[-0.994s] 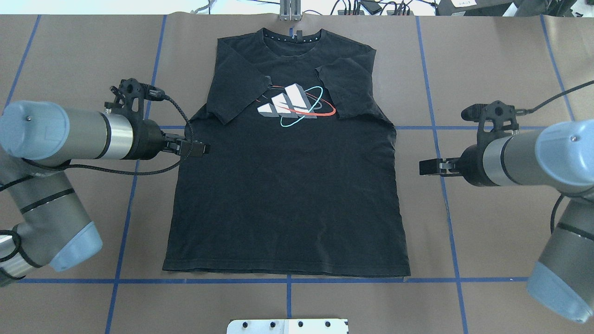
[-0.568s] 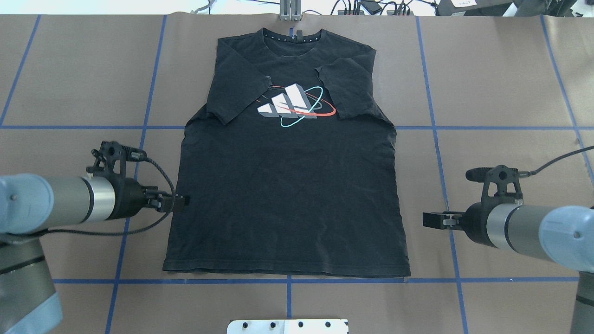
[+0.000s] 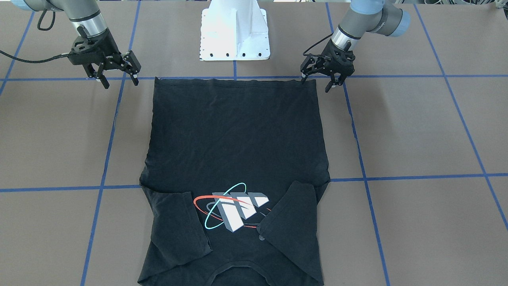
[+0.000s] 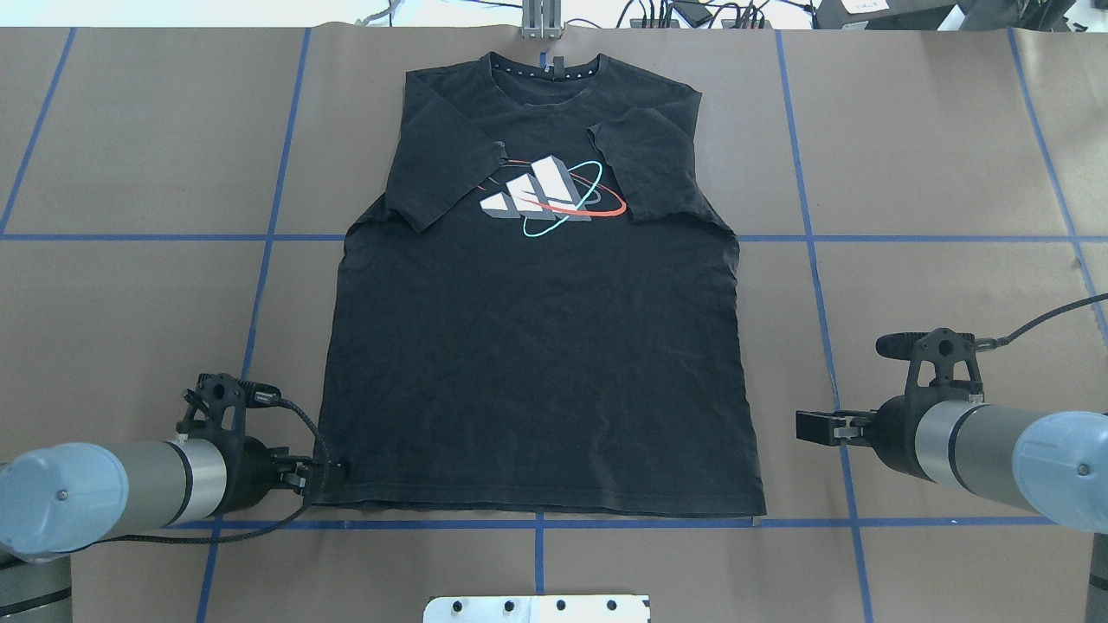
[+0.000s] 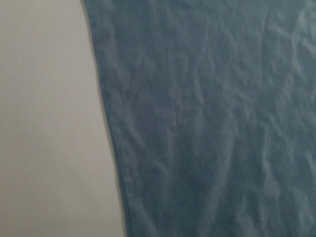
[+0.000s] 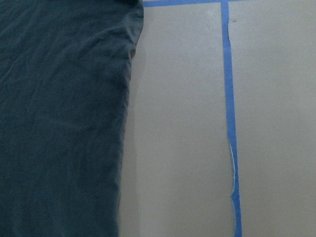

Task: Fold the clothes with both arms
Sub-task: 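Move both grippers down to the shirt hem corners nearest the robot, then grasp the hem corners with the left and right grippers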

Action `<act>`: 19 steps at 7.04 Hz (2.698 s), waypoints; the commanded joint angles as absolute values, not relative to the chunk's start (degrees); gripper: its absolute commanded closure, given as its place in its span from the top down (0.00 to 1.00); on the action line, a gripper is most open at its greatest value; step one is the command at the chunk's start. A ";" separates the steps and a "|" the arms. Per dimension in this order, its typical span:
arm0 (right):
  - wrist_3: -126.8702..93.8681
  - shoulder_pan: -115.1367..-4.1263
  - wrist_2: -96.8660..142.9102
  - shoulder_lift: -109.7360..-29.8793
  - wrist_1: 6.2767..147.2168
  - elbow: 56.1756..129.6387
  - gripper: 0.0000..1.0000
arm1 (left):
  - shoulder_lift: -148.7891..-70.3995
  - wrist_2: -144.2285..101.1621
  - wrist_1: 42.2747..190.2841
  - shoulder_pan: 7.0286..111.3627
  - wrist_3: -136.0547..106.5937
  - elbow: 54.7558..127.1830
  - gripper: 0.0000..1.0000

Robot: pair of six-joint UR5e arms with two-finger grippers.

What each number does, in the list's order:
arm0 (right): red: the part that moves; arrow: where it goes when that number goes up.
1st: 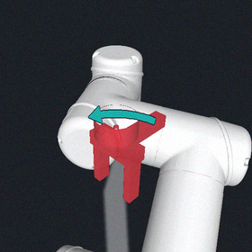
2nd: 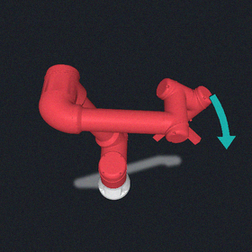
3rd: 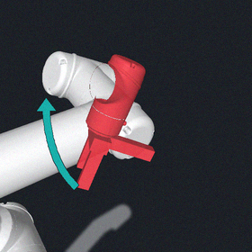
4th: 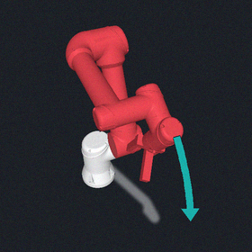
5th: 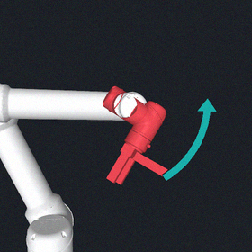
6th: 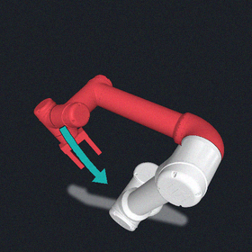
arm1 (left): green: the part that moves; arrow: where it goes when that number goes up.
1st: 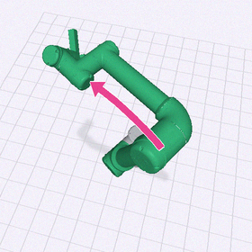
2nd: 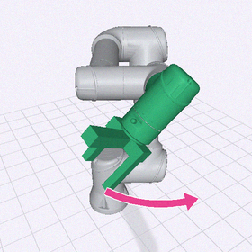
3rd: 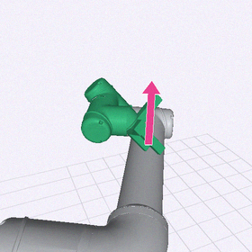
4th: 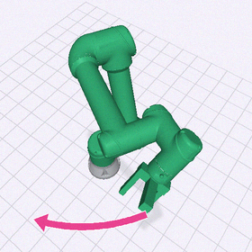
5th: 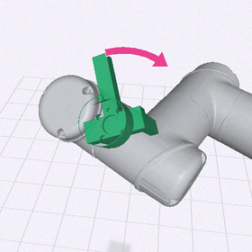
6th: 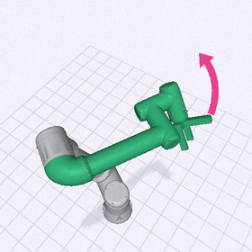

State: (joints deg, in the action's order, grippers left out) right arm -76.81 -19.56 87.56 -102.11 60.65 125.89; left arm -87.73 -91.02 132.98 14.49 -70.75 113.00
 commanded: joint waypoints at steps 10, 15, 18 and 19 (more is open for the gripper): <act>-76.82 -18.81 87.37 -102.13 60.47 125.95 1.00 | -87.28 -90.79 132.89 11.51 -72.77 112.94 0.00; -94.27 -5.75 73.87 -102.22 60.38 124.81 0.96 | -87.45 -89.05 132.98 11.43 -72.77 112.94 0.00; -98.08 -1.06 69.18 -101.17 60.38 123.76 0.82 | -87.71 -88.68 133.15 11.34 -72.69 113.20 0.00; -98.09 -0.97 68.30 -97.25 60.73 121.14 0.77 | -87.71 -88.25 133.15 11.34 -72.69 113.29 0.00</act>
